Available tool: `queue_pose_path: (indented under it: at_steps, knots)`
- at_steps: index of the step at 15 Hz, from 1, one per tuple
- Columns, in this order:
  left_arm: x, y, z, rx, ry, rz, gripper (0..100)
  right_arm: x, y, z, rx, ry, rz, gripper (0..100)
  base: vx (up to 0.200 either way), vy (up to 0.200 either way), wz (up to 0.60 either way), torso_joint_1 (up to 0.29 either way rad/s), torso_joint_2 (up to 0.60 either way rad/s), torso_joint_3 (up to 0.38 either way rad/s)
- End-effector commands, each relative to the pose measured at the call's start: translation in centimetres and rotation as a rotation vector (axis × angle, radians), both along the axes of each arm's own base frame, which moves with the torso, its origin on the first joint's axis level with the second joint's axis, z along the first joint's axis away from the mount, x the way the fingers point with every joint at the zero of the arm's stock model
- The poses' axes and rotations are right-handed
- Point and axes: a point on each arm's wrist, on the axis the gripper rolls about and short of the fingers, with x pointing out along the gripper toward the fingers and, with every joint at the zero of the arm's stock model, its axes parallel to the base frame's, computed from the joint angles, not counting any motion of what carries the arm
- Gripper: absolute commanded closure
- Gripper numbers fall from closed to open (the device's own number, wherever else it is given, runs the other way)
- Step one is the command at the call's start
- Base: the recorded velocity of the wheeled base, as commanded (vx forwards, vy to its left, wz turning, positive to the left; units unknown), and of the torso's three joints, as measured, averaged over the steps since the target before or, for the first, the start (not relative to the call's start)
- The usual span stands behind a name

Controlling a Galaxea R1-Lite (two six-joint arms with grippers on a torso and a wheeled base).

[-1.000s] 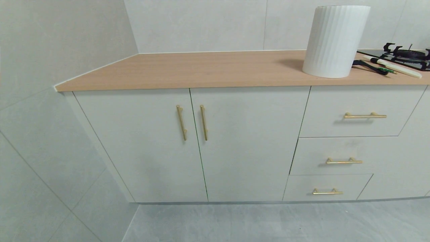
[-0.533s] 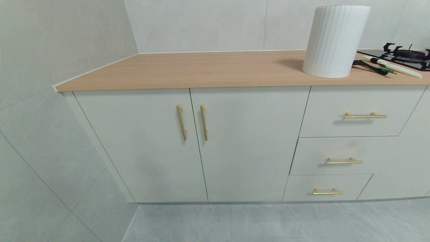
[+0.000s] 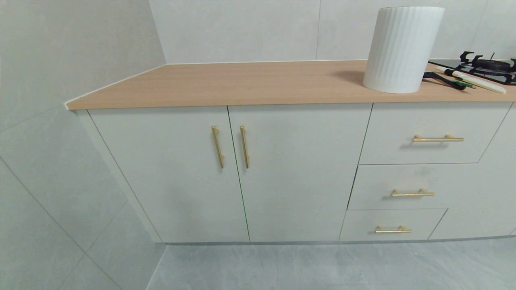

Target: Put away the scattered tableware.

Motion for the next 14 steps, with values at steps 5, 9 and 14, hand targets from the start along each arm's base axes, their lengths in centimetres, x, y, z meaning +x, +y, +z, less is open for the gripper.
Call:
queue_pose_path:
  at_steps: [5, 9, 14]
  knots:
    - [0.01, 0.00, -0.01, -0.003, 0.001, 0.001, 0, 0.02, 0.00, 0.02, 0.004, 0.002, 0.002, 0, 0.000, 0.000, 0.00, 0.000, 0.00, 0.000]
    - [0.01, 0.00, -0.01, -0.003, 0.001, 0.001, 0, 0.03, 0.00, -0.04, 0.004, 0.005, 0.002, 0, 0.000, 0.000, 0.00, 0.000, 0.00, 0.000]
    - [0.01, 0.00, -0.01, -0.001, 0.001, 0.001, 0, 0.02, 0.00, 0.02, 0.005, 0.002, 0.002, 0, 0.000, -0.160, 0.00, 0.003, 0.00, 0.010]
